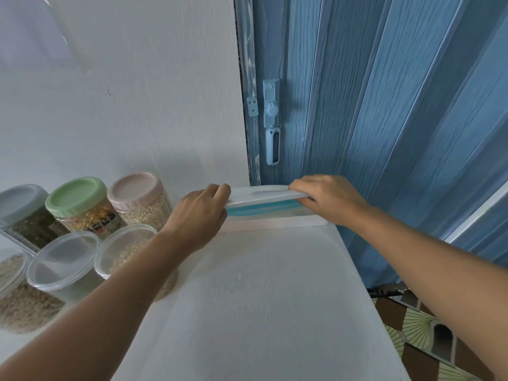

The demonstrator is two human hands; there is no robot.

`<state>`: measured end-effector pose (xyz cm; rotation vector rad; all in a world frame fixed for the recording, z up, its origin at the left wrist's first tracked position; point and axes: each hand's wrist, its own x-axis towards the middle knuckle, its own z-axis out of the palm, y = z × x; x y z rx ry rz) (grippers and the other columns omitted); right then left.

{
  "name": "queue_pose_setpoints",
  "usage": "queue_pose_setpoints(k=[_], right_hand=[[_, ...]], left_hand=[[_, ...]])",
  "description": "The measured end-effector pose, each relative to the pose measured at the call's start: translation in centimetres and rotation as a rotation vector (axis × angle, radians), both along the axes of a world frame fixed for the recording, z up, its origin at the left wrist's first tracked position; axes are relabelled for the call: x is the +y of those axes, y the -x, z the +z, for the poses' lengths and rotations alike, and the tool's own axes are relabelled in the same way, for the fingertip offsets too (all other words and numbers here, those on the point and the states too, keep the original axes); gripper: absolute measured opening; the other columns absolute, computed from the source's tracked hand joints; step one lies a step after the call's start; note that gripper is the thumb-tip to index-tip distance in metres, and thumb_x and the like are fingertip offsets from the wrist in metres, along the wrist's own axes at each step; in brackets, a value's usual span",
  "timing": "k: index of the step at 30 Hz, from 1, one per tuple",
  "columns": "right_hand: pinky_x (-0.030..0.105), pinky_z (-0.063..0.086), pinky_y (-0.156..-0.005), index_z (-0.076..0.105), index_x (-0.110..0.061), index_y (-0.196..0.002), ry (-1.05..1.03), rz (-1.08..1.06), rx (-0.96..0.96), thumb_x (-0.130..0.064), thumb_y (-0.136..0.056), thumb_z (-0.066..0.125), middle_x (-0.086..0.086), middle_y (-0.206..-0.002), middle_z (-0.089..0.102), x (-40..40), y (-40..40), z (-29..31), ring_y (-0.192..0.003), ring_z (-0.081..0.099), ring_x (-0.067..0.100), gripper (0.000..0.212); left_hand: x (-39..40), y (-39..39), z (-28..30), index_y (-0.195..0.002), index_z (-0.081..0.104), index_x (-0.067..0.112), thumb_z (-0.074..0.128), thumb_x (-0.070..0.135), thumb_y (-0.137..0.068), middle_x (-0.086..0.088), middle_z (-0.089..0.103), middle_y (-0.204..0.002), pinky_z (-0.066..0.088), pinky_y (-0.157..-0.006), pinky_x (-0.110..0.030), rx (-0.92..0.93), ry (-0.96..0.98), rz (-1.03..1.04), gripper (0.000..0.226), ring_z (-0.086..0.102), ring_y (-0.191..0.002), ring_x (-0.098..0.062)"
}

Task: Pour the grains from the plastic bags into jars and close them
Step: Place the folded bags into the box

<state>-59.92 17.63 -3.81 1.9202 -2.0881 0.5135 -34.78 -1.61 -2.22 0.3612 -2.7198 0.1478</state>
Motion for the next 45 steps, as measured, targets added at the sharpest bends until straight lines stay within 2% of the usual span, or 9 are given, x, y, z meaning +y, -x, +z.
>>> queue_pose_setpoints(k=[9,14,19,25,29,33,35,39,45], right_hand=[[0.028,0.043,-0.057,0.072,-0.014,-0.102,0.312,-0.015,0.173,-0.008,-0.092,0.065,-0.001,-0.085,0.07,-0.3,-0.3,1.9,-0.07,0.062,0.024,0.013],[0.036,0.05,-0.062,0.071,-0.012,-0.096,0.347,-0.047,0.261,0.004,-0.084,0.066,0.002,-0.094,0.073,-0.7,0.1,1.0,-0.078,0.067,0.027,0.02],[0.027,0.038,-0.056,0.068,-0.016,-0.088,0.113,-0.036,0.174,0.006,-0.075,0.074,-0.003,-0.085,0.068,0.1,0.0,-2.8,-0.064,0.058,0.024,0.027],[0.032,0.041,-0.06,0.063,-0.024,-0.094,-0.161,-0.066,-0.013,-0.02,-0.096,0.065,-0.01,-0.093,0.062,-0.4,0.0,-2.7,-0.082,0.058,0.019,0.005],[0.031,0.036,-0.06,0.054,-0.032,-0.083,-0.351,-0.115,-0.181,-0.035,-0.098,0.066,-0.014,-0.084,0.056,-1.0,0.6,-1.7,-0.082,0.055,0.014,0.02],[0.031,0.037,-0.057,0.051,-0.03,-0.077,-0.411,-0.156,-0.19,-0.032,-0.099,0.064,-0.009,-0.081,0.058,-1.8,0.3,-1.5,-0.079,0.057,0.017,0.025],[0.03,0.037,-0.057,0.056,-0.03,-0.082,-0.417,-0.168,-0.166,-0.03,-0.099,0.062,-0.007,-0.084,0.061,-2.0,0.2,-1.4,-0.081,0.059,0.018,0.019],[0.031,0.04,-0.068,0.069,-0.031,-0.097,-0.408,-0.169,-0.114,-0.036,-0.099,0.066,-0.006,-0.102,0.052,-1.9,0.1,-1.2,-0.099,0.048,0.017,0.006],[0.031,0.039,-0.063,0.069,-0.033,-0.1,-0.446,-0.258,-0.07,-0.036,-0.097,0.066,-0.009,-0.093,0.056,-2.5,-0.2,-0.9,-0.093,0.056,0.019,0.005]], left_hand=[[-0.5,0.2,2.5,-0.102,0.057,0.004,0.076,0.001,-0.084,-0.012,0.064,-0.081,0.044,-0.054,-0.039,0.163,0.16,0.028,0.027,0.065,-0.069,-0.038],[-1.3,1.1,0.3,-0.113,0.061,-0.002,0.068,-0.011,-0.087,-0.024,0.068,-0.126,0.051,-0.105,-0.059,0.156,0.246,0.014,0.028,0.06,-0.126,-0.05],[-1.1,2.9,-2.3,-0.11,0.048,0.015,0.077,-0.011,-0.07,-0.012,0.066,-0.105,0.054,-0.091,-0.05,-0.122,0.219,-0.039,0.055,0.064,-0.092,-0.035],[-1.6,3.4,-3.0,-0.118,0.054,0.02,0.059,0.0,-0.089,-0.007,0.059,-0.116,0.048,-0.076,-0.04,-0.313,0.12,0.025,0.036,0.063,-0.091,-0.031],[-2.2,3.8,-1.7,-0.101,0.043,0.024,0.067,0.032,-0.098,0.001,0.056,-0.111,0.039,-0.068,-0.034,-0.429,-0.09,0.099,0.025,0.057,-0.088,-0.024],[-3.3,3.3,-0.2,-0.135,0.055,0.036,0.075,0.052,-0.09,0.014,0.049,-0.131,0.038,-0.103,-0.033,-0.478,-0.586,0.108,0.052,0.049,-0.121,-0.014],[-3.4,3.3,0.2,-0.129,0.064,0.043,0.075,0.051,-0.091,0.012,0.05,-0.141,0.029,-0.115,-0.037,-0.392,-0.644,0.092,0.04,0.041,-0.134,-0.014],[-3.0,3.3,-0.2,-0.097,0.07,0.045,0.078,0.044,-0.089,0.007,0.055,-0.118,0.04,-0.104,-0.037,-0.35,-0.481,0.05,0.011,0.049,-0.12,-0.019],[-2.9,2.9,-0.6,-0.115,0.075,0.041,0.077,0.053,-0.088,0.01,0.061,-0.121,0.044,-0.104,-0.034,-0.358,-0.518,0.038,0.03,0.055,-0.113,-0.011]])
